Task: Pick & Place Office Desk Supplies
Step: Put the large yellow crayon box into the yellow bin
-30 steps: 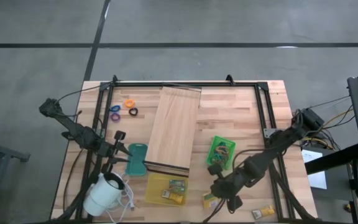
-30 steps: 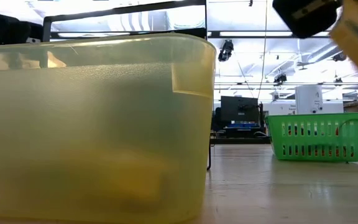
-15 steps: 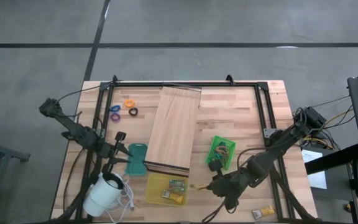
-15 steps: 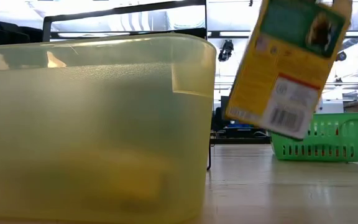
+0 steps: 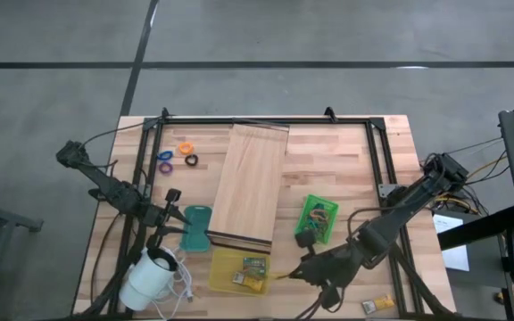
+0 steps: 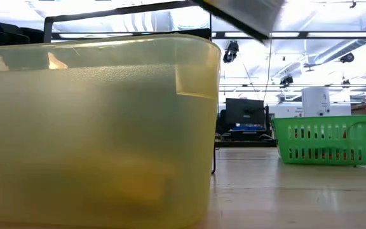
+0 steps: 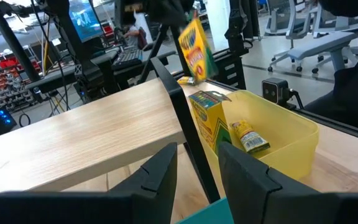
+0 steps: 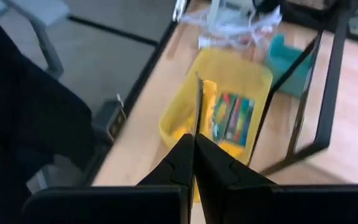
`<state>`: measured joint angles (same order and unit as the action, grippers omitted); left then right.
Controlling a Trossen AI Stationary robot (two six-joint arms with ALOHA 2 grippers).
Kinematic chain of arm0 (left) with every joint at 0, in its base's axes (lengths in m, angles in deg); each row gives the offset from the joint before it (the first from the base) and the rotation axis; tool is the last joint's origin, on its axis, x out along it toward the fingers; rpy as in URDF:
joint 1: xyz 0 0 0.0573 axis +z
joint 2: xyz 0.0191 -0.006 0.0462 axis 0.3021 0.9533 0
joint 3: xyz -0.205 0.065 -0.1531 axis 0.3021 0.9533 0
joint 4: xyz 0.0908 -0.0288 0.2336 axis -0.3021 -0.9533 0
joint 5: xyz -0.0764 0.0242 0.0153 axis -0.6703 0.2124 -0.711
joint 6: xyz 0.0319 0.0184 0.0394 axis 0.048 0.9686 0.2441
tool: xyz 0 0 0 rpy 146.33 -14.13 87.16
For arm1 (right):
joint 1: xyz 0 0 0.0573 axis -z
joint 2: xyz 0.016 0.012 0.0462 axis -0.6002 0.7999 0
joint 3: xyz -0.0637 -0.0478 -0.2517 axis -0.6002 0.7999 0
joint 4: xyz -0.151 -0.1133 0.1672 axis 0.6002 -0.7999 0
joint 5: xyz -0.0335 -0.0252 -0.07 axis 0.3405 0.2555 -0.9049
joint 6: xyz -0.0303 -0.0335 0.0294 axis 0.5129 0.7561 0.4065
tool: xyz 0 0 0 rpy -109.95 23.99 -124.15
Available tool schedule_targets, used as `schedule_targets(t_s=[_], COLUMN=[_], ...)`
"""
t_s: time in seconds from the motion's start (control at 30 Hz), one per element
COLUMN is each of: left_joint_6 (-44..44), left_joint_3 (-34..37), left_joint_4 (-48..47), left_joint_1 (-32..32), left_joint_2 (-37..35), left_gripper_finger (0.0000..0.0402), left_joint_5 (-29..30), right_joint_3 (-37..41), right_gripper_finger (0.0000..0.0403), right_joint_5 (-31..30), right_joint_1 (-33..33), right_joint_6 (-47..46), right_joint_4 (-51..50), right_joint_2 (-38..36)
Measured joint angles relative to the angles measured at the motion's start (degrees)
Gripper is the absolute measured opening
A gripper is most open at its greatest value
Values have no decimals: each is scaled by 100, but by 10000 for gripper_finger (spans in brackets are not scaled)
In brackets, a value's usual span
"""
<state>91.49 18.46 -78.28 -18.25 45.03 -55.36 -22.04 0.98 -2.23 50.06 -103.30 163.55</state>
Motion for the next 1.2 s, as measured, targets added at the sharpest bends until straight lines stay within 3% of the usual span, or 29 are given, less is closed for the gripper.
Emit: schedule_targets(t_s=[0.27,0.67,1.0,1.2], left_joint_6=[0,-2,-2,-8], left_joint_3=[1,2,2,1], left_joint_4=[2,9,9,12], left_joint_1=[0,0,2,2], left_joint_2=[1,42,50,76], left_gripper_finger=[120,120,120,120], left_joint_5=[0,0,1,3], right_joint_3=[-334,-1465,-2596,-2757], right_gripper_finger=[8,8,8,8], right_joint_5=[-19,-72,-1066,-1517], right_joint_1=[0,180,352,480], right_joint_6=[20,46,541,410], right_joint_4=[487,990,977,910], right_joint_2=[379,1716,2684,2915])
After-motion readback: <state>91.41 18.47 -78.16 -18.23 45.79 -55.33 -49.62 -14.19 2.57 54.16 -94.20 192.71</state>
